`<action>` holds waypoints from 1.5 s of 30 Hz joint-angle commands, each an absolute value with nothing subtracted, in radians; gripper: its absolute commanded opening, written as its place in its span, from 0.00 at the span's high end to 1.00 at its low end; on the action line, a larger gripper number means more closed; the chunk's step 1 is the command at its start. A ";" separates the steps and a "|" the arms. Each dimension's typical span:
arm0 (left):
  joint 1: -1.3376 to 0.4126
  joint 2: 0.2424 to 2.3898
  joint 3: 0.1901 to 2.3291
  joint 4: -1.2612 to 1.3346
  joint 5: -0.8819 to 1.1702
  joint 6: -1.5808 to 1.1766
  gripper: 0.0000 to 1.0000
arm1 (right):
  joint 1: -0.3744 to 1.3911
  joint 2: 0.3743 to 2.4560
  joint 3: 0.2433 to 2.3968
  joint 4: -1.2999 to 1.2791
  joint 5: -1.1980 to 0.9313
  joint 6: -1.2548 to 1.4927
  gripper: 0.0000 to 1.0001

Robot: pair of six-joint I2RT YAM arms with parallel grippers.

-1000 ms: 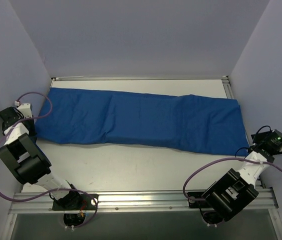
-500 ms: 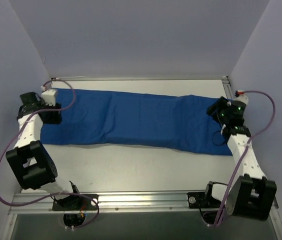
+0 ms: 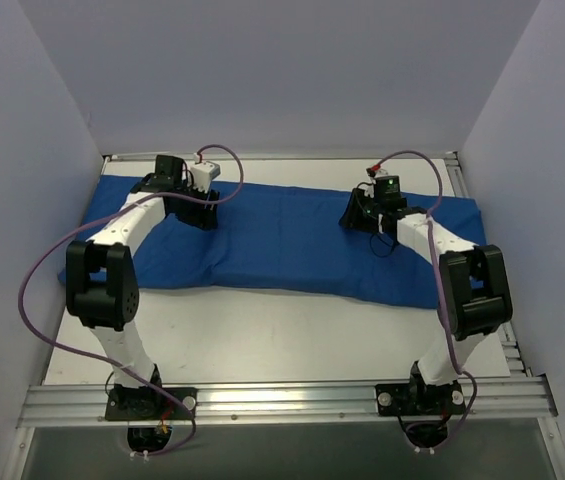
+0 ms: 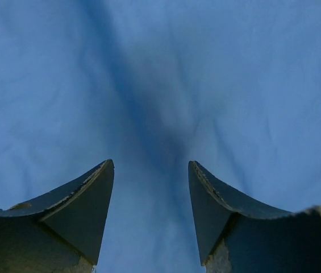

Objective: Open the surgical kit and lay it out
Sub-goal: Open the surgical kit at the center of the board.

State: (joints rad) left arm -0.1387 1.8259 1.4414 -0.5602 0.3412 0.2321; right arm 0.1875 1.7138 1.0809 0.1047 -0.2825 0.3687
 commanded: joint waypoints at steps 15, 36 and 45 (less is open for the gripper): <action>-0.189 2.102 1.683 -0.514 0.314 0.127 0.67 | 0.210 1.991 1.374 0.055 -0.218 0.359 0.94; 0.021 2.140 2.098 -0.718 0.445 0.086 0.40 | 0.150 2.092 1.769 -0.138 -0.322 0.232 0.71; 0.155 2.474 2.517 -0.758 -0.033 -0.024 0.35 | 0.107 2.045 1.766 -0.132 -0.291 0.236 0.70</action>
State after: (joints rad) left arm 0.1665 2.3466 2.4218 -0.7055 0.1841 0.0383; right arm 0.1261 2.1063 1.7374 -0.1165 -0.2958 0.2409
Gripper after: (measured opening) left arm 0.651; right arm 0.305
